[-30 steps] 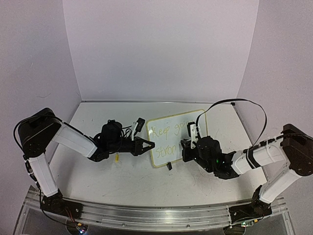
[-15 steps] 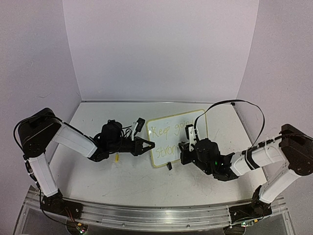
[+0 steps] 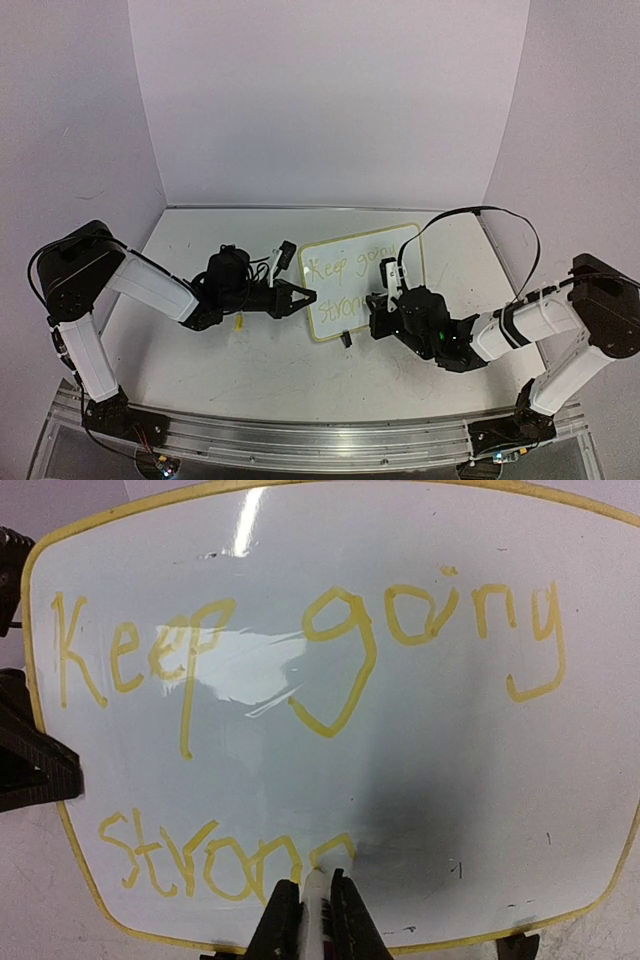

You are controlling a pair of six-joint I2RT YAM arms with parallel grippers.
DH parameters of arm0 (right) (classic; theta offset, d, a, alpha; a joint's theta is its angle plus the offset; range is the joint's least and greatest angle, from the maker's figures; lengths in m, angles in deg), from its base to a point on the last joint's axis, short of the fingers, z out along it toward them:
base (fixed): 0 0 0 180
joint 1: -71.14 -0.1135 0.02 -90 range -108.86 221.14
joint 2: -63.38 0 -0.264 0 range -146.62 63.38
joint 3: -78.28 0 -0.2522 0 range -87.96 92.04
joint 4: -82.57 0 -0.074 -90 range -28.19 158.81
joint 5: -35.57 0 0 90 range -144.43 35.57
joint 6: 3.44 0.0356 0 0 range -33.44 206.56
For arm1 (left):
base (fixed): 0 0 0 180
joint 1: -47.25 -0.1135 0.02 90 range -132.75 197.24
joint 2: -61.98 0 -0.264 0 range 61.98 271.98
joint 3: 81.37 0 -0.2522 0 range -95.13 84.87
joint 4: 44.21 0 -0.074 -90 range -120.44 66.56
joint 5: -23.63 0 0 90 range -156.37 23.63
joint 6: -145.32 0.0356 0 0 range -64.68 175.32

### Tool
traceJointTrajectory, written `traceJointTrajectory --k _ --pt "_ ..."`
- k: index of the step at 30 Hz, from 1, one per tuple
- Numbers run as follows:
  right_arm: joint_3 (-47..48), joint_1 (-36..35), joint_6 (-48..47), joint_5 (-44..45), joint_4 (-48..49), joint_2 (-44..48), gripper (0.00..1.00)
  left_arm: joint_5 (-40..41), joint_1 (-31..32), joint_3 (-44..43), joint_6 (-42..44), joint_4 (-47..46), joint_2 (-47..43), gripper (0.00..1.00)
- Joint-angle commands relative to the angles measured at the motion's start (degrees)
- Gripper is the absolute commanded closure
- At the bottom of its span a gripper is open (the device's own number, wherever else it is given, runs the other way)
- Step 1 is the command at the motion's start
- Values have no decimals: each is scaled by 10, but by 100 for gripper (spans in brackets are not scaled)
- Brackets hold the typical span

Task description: Write a sentence on the whiteboard

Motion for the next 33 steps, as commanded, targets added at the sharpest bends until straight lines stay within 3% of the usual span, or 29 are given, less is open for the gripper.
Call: traceJointTrajectory --k 1,22,33 --pt "-7 6 6 23 -8 -8 100 9 -2 8 9 10 -29 100" --pt "24 21 -35 41 -10 24 100 7 -2 3 9 10 -24 100" --pt "19 21 -14 29 -13 -4 100 7 -3 3 10 10 -23 100"
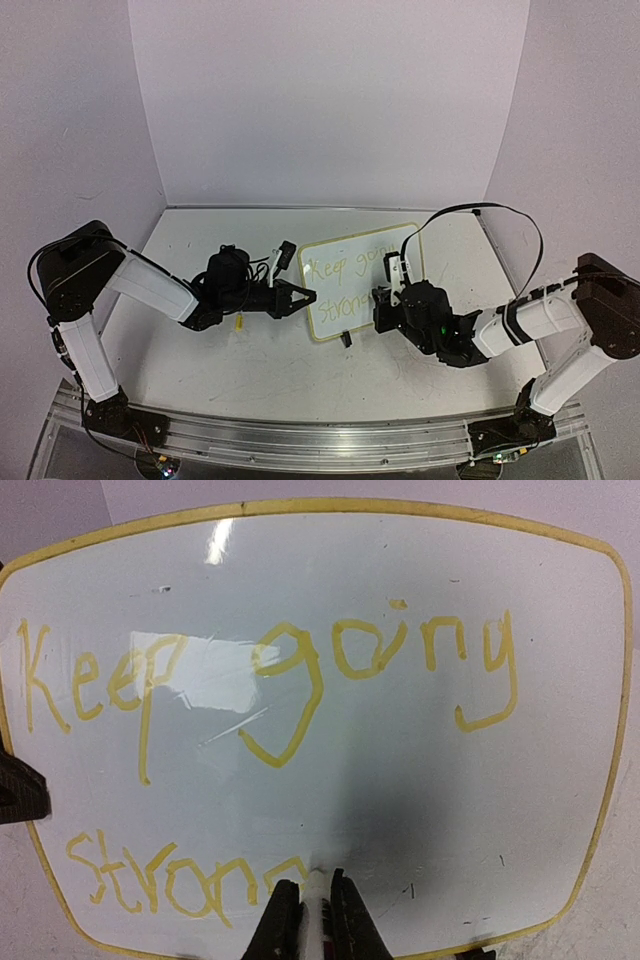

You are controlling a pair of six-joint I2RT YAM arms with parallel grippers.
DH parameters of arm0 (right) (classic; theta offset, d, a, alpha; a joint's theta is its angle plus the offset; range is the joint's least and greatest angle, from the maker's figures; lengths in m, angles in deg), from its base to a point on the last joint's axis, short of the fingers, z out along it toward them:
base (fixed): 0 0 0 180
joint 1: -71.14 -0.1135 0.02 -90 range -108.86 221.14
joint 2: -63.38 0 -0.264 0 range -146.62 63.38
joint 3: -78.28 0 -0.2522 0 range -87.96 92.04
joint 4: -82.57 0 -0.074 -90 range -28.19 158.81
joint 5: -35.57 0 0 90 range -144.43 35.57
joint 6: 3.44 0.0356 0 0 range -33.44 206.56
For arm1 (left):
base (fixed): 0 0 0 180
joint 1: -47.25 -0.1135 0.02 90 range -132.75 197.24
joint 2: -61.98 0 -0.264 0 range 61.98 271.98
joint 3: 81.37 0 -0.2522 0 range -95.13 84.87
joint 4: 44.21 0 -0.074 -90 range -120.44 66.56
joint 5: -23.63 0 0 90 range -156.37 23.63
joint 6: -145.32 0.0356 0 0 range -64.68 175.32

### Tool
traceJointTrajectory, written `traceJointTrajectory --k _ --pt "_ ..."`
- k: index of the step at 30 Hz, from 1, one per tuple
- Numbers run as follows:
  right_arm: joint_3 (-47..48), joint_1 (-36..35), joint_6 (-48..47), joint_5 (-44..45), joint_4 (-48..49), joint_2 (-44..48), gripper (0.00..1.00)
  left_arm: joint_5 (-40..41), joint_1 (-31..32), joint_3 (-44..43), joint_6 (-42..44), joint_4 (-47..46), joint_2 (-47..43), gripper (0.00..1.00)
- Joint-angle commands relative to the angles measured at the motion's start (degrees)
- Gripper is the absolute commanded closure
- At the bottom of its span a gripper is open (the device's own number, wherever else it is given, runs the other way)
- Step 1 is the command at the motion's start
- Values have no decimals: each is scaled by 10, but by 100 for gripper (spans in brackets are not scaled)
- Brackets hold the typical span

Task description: Write a sentence on the whiteboard

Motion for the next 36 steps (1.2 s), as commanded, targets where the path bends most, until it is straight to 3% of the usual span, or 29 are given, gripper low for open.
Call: traceJointTrajectory --k 1,20,36 --pt "8 5 18 5 2 -15 100 7 -3 2 10 11 -23 100" --pt "-26 -13 54 2 -5 -31 100 7 -2 1 10 12 -24 100" --pt "17 -33 47 1 -3 -32 100 8 -2 2 11 11 -24 100"
